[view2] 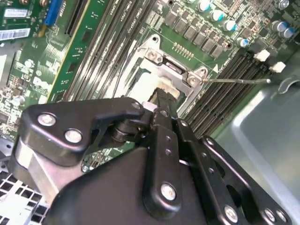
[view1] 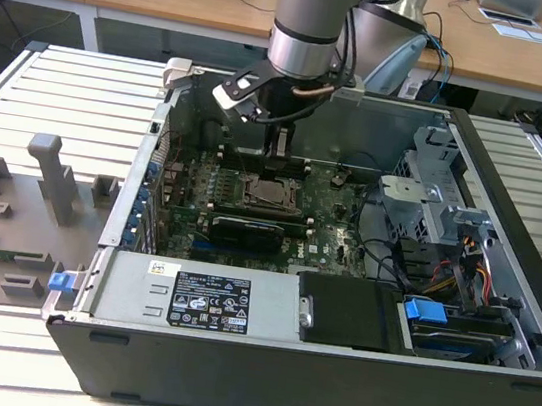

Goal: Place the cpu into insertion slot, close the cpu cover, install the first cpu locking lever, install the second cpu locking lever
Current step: 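Close the cpu cover, then install the first cpu locking lever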

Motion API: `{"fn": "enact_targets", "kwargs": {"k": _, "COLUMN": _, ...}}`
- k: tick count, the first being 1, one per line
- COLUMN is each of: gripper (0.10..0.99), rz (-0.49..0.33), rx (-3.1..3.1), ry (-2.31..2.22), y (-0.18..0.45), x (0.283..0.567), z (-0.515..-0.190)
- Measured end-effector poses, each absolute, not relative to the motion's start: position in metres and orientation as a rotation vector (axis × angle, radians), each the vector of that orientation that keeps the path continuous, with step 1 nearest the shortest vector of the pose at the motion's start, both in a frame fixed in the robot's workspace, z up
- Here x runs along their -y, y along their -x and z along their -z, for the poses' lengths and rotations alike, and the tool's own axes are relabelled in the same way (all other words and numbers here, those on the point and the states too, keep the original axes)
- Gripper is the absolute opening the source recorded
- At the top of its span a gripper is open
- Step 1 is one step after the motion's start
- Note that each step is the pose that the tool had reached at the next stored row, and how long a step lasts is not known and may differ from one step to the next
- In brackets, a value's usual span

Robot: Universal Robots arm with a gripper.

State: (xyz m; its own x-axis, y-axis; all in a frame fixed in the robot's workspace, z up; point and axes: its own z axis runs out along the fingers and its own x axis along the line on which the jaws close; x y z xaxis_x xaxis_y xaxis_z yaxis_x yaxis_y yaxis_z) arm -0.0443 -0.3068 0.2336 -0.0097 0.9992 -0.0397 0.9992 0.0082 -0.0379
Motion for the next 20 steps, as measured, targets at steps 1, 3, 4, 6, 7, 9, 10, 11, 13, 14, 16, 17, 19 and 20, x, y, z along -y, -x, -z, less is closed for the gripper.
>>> {"fn": "enact_targets", "kwargs": {"k": 1, "gripper": 0.106, "rz": 0.086, "rx": -2.23, "ry": -2.209, "y": 0.045, "x": 0.307, "z": -0.232}}
{"fn": "enact_targets", "kwargs": {"k": 3, "gripper": 0.106, "rz": 0.087, "rx": -2.231, "ry": -2.208, "y": 0.045, "x": 0.307, "z": -0.231}}
{"fn": "enact_targets", "kwargs": {"k": 4, "gripper": 0.106, "rz": 0.086, "rx": -2.231, "ry": -2.208, "y": 0.045, "x": 0.307, "z": -0.231}}
{"fn": "enact_targets", "kwargs": {"k": 6, "gripper": 0.106, "rz": 0.086, "rx": -2.231, "ry": -2.208, "y": 0.045, "x": 0.307, "z": -0.235}}
{"fn": "enact_targets", "kwargs": {"k": 7, "gripper": 0.106, "rz": 0.086, "rx": -2.231, "ry": -2.208, "y": 0.045, "x": 0.307, "z": -0.242}}
{"fn": "enact_targets", "kwargs": {"k": 9, "gripper": 0.106, "rz": 0.086, "rx": -2.231, "ry": -2.208, "y": 0.045, "x": 0.307, "z": -0.259}}
{"fn": "enact_targets", "kwargs": {"k": 10, "gripper": 0.106, "rz": 0.086, "rx": -2.232, "ry": -2.208, "y": 0.045, "x": 0.307, "z": -0.259}}
{"fn": "enact_targets", "kwargs": {"k": 11, "gripper": 0.106, "rz": 0.086, "rx": -2.232, "ry": -2.208, "y": 0.045, "x": 0.307, "z": -0.259}}
{"fn": "enact_targets", "kwargs": {"k": 13, "gripper": 0.106, "rz": 0.086, "rx": -2.232, "ry": -2.208, "y": 0.045, "x": 0.307, "z": -0.259}}
{"fn": "enact_targets", "kwargs": {"k": 14, "gripper": 0.106, "rz": 0.086, "rx": -2.232, "ry": -2.208, "y": 0.045, "x": 0.307, "z": -0.259}}
{"fn": "enact_targets", "kwargs": {"k": 16, "gripper": 0.106, "rz": 0.086, "rx": -2.232, "ry": -2.208, "y": 0.045, "x": 0.307, "z": -0.259}}
{"fn": "enact_targets", "kwargs": {"k": 17, "gripper": 0.106, "rz": 0.086, "rx": -2.232, "ry": -2.208, "y": 0.045, "x": 0.307, "z": -0.26}}
{"fn": "enact_targets", "kwargs": {"k": 19, "gripper": 0.106, "rz": 0.086, "rx": -2.232, "ry": -2.208, "y": 0.045, "x": 0.307, "z": -0.26}}
{"fn": "enact_targets", "kwargs": {"k": 20, "gripper": 0.106, "rz": 0.086, "rx": -2.258, "ry": -2.179, "y": 0.045, "x": 0.307, "z": -0.26}}
